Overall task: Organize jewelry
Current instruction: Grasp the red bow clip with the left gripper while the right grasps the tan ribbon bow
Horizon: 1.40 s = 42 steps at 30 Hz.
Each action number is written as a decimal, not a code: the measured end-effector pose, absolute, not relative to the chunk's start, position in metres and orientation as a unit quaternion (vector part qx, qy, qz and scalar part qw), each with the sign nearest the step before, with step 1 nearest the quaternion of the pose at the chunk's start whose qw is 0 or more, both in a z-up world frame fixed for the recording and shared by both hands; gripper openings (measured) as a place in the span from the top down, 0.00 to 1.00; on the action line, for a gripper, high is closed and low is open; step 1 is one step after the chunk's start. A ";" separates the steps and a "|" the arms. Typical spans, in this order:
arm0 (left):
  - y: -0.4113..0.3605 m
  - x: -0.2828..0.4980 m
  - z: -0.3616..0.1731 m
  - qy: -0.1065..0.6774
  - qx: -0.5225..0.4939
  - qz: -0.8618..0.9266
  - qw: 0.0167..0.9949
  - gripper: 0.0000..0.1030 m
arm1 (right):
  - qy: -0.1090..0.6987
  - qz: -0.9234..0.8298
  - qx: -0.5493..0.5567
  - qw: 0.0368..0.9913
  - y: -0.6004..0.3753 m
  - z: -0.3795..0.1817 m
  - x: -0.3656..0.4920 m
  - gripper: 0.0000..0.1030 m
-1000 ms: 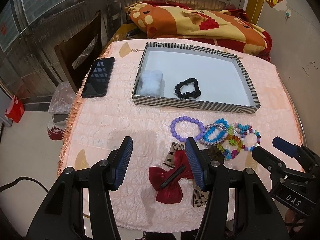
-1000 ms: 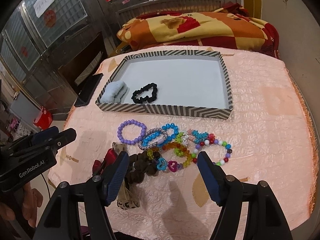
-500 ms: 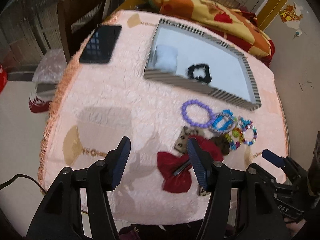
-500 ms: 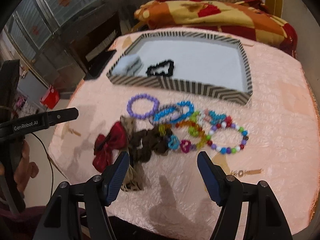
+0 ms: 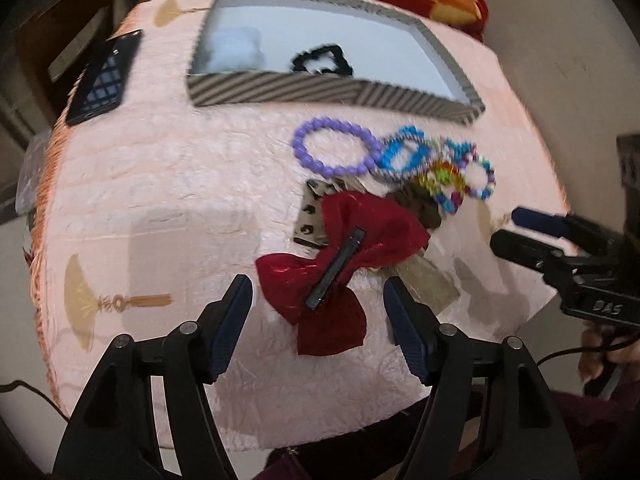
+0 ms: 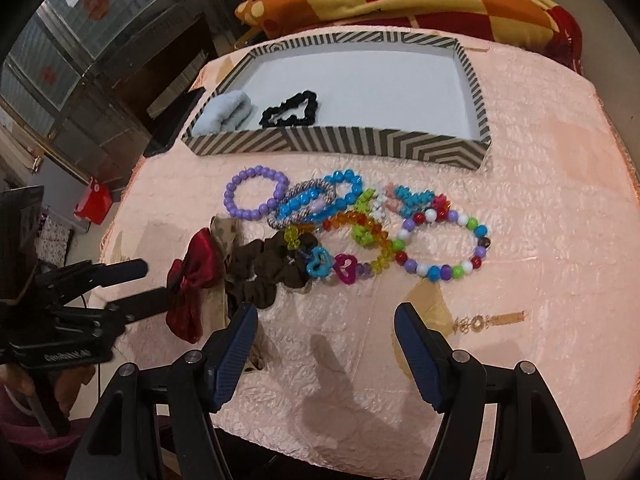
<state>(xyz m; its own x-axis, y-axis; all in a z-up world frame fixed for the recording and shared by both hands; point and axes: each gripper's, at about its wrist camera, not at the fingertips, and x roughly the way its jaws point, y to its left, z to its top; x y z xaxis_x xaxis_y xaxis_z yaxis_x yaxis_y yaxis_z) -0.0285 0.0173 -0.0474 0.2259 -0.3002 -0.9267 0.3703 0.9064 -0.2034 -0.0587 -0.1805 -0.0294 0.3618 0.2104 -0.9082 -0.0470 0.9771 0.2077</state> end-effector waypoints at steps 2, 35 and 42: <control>0.010 -0.028 -0.052 0.580 0.051 -0.215 0.784 0.34 | 0.560 0.081 0.070 0.821 -0.178 -0.030 -0.059 0.33; 0.054 -0.004 -0.047 0.581 0.015 -0.114 0.806 0.83 | 0.547 0.212 0.020 0.810 -0.100 -0.047 -0.027 0.84; 0.047 0.010 -0.026 0.565 0.008 -0.120 0.816 0.83 | 0.519 0.239 0.089 0.816 -0.117 -0.011 -0.026 0.84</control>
<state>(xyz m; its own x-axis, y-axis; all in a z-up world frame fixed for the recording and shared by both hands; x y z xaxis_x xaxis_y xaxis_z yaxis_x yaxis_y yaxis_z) 0.0103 0.0469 -0.0260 0.3325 -0.1868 -0.9244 0.2059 0.9709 -0.1222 -0.0257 -0.1168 -0.0106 0.3468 0.4811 -0.8051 -0.2972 0.8705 0.3922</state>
